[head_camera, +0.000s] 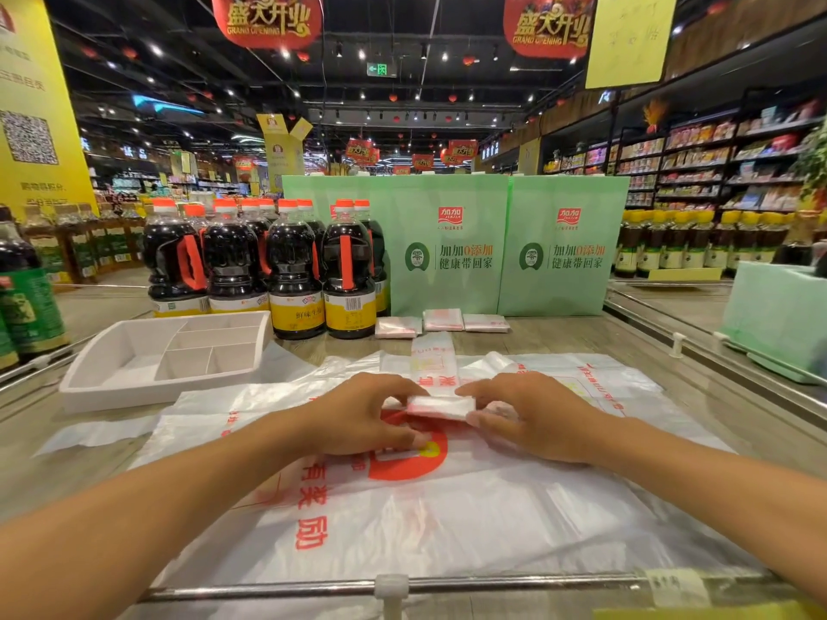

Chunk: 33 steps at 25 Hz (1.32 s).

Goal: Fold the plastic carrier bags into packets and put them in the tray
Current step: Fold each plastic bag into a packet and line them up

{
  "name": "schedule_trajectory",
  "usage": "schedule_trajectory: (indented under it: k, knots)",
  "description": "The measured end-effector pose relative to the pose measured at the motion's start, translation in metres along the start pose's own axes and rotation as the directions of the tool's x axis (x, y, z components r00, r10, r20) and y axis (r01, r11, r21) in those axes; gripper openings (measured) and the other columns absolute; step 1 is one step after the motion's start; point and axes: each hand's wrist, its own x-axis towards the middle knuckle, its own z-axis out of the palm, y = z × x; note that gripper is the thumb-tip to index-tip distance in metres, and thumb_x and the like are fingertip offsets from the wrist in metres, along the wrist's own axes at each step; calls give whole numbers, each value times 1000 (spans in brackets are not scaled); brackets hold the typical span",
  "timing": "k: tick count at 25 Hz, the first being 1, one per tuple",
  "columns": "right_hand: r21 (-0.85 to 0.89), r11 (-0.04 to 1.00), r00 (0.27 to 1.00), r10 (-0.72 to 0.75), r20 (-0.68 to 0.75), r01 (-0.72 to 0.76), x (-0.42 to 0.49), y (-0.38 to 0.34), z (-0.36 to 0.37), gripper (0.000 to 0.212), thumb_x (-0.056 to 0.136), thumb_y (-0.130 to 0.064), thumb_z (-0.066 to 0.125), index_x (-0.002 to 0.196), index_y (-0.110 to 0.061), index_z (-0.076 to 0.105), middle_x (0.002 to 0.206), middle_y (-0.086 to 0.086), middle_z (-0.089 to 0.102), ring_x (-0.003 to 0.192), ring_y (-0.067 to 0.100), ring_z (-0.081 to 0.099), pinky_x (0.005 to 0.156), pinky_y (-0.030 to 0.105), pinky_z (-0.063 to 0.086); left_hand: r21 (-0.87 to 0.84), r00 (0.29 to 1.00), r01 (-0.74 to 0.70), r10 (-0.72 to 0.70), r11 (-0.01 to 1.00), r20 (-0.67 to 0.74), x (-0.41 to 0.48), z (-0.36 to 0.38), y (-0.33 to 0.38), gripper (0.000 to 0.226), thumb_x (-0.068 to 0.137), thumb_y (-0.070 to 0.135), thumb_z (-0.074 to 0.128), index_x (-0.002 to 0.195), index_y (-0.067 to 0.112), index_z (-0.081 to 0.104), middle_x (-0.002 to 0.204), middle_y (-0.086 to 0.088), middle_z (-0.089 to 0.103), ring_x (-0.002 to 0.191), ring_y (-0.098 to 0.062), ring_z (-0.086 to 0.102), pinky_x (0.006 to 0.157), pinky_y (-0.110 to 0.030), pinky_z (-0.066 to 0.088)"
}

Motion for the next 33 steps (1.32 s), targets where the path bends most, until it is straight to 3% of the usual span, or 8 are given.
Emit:
schedule_trajectory:
  k: [4, 6, 9, 13, 17, 23, 28, 33]
  knots:
    - [114, 993, 996, 11, -90, 0, 2, -5, 1, 64, 90, -72, 33, 140, -39, 55, 106, -21, 74, 94, 11, 66, 82, 35, 49, -94, 997, 1, -8, 996, -80, 1, -3, 8, 12, 96, 35, 68, 103, 29, 75, 95, 15, 73, 88, -1, 66, 77, -25, 52]
    - [160, 987, 993, 23, -116, -5, 3, -4, 4, 57, 91, -65, 53, 141, -39, 55, 97, -26, 73, 85, 9, 69, 81, 35, 52, -152, 994, 30, -45, 988, -98, 2, -4, 12, 15, 98, 33, 66, 93, 23, 76, 86, 6, 75, 78, -9, 68, 71, -31, 54]
    - [311, 950, 981, 87, -174, -29, 7, 1, 12, 45, 95, -28, 72, 138, -33, 60, 76, -24, 72, 72, 1, 70, 78, 27, 54, -234, 989, 87, -112, 968, -95, 4, -3, 13, 30, 97, 40, 66, 86, 14, 75, 73, -4, 71, 59, -12, 57, 58, -32, 46]
    - [425, 902, 972, 162, -173, -75, 13, 1, 14, 50, 92, -18, 75, 138, -31, 59, 47, -14, 49, 48, 4, 39, 59, 15, 37, -380, 988, 108, -142, 919, -61, 6, 0, 10, 23, 96, 31, 70, 119, 29, 67, 70, -1, 70, 57, -7, 56, 53, -26, 44]
    - [495, 860, 966, 218, -138, -123, 15, -2, 18, 48, 91, -20, 77, 135, -31, 61, 47, -7, 51, 48, 6, 37, 57, 17, 36, -292, 988, 105, -133, 951, -79, 11, 8, 9, 40, 97, 27, 70, 135, 30, 59, 59, 14, 61, 51, -1, 50, 53, -14, 39]
    - [387, 900, 969, 240, -58, -200, 14, -1, 20, 51, 95, -29, 72, 143, -29, 56, 70, -18, 65, 68, -1, 56, 69, 14, 41, -88, 985, 122, -132, 989, -115, 10, 10, 9, 47, 99, 37, 64, 144, 30, 54, 100, 8, 67, 90, -5, 58, 76, -7, 41]
    - [225, 950, 976, 219, 5, -215, 15, -3, 22, 57, 101, -31, 62, 153, -24, 42, 74, -11, 55, 72, -2, 51, 71, 18, 39, 180, 992, 113, -122, 977, 40, 11, 16, -2, 62, 102, 54, 49, 157, 30, 35, 151, 5, 40, 137, -19, 35, 115, -43, 31]
    - [3, 981, 978, 191, 82, -192, 17, -4, 21, 50, 104, -38, 54, 150, -21, 45, 93, -2, 55, 90, 17, 47, 89, 39, 42, 294, 978, 114, -159, 949, 135, 13, 19, 0, 65, 105, 59, 34, 162, 30, 20, 168, 8, 21, 153, -18, 19, 123, -46, 16]
